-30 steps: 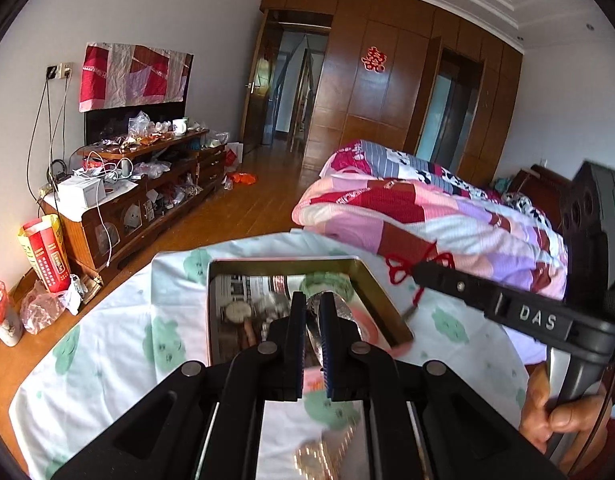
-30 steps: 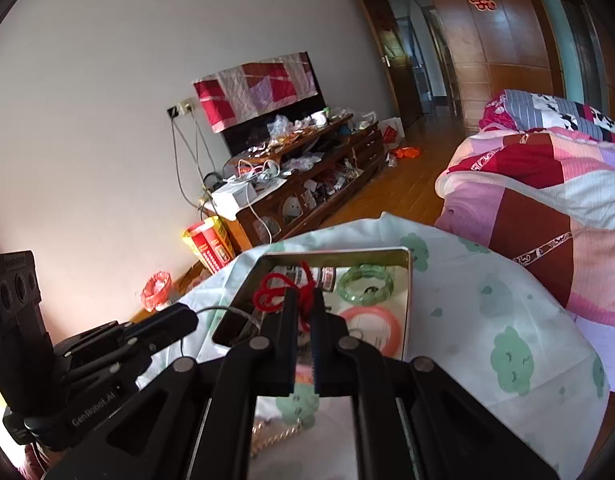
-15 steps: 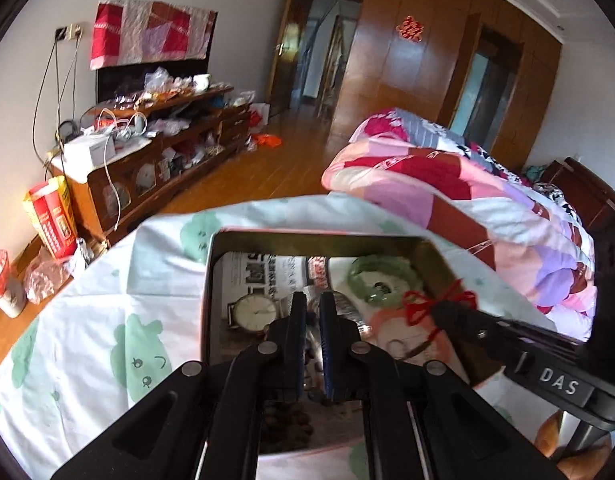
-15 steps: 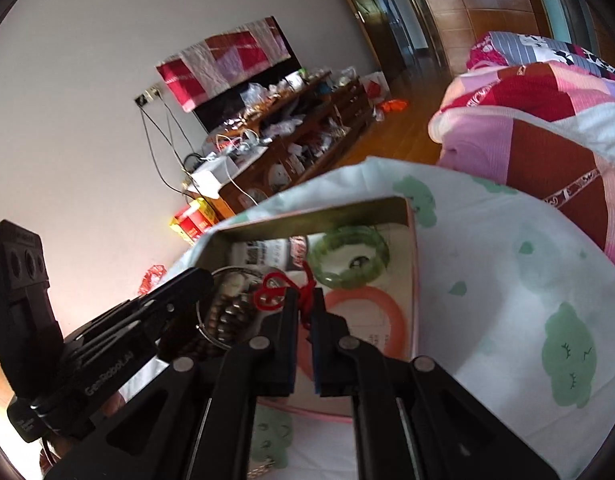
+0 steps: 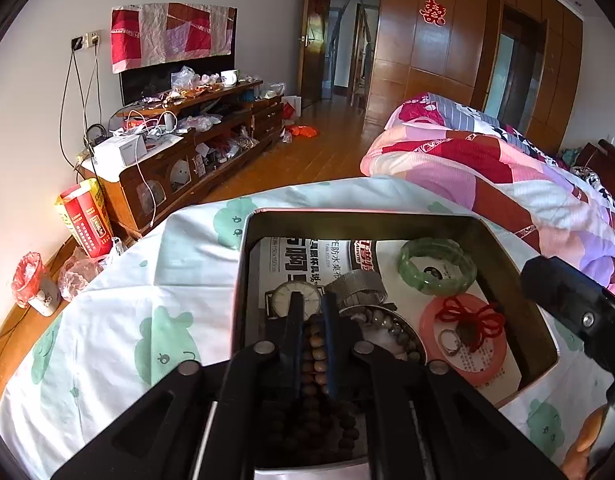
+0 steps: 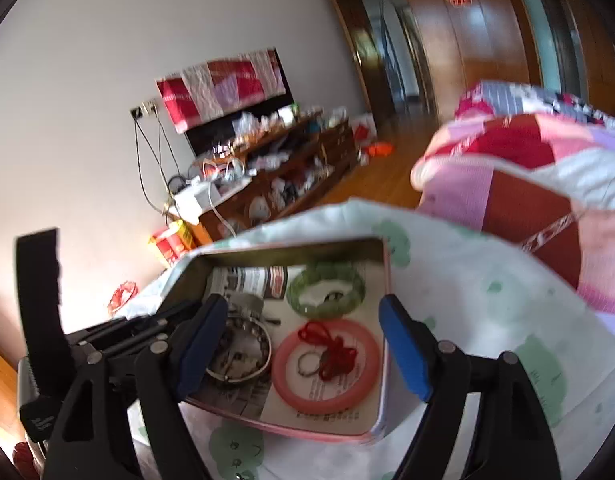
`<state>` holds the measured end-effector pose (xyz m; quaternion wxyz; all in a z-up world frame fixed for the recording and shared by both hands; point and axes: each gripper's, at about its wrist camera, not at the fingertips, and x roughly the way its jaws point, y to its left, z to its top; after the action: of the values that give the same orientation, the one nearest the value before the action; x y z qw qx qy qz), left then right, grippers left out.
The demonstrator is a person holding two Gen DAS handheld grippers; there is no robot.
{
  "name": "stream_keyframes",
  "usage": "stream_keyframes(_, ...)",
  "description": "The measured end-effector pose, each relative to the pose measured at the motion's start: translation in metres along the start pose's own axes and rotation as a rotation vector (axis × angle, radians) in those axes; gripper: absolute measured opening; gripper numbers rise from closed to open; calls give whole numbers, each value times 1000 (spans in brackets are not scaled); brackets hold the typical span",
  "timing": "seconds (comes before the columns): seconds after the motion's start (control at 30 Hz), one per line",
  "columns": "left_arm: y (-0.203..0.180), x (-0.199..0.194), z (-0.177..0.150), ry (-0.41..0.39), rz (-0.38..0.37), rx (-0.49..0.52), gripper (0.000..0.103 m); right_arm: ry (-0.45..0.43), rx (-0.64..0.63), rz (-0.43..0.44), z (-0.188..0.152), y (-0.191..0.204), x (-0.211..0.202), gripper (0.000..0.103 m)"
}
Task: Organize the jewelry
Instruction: 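Open both tools, releasing the bangle and red charm into the tin, then move both open tools back over the pearl necklace and gold beads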
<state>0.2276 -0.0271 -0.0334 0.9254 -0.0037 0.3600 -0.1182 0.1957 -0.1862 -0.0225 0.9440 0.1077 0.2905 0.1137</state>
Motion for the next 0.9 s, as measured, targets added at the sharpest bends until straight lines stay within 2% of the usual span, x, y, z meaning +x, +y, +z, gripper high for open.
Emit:
stream_keyframes(0.07, 0, -1, 0, -10, -2, -4, 38, -13, 4, -20, 0, -2, -2, 81)
stream_keyframes(0.1, -1, -4, 0, -27, -10, 0, 41, -6, 14, -27, 0, -4, -1, 81)
stream_keyframes(0.17, -2, -9, 0, -52, -6, 5, 61, 8, 39, -34, -1, -10, 2, 81)
stream_keyframes(0.3, -4, -19, -1, -89, 4, 15, 63, -10, 85, -29, 3, -19, -1, 81)
stream_keyframes(0.5, 9, -31, -9, -78, 12, -57, 63, -44, 104, -83, 3, -23, -12, 81)
stream_keyframes(0.63, 8, -38, -16, -77, 35, -56, 63, -42, 142, -90, -4, -28, -26, 82)
stream_keyframes(0.9, 7, -57, -38, -64, 15, -71, 63, -33, 170, -133, -23, -31, -55, 83)
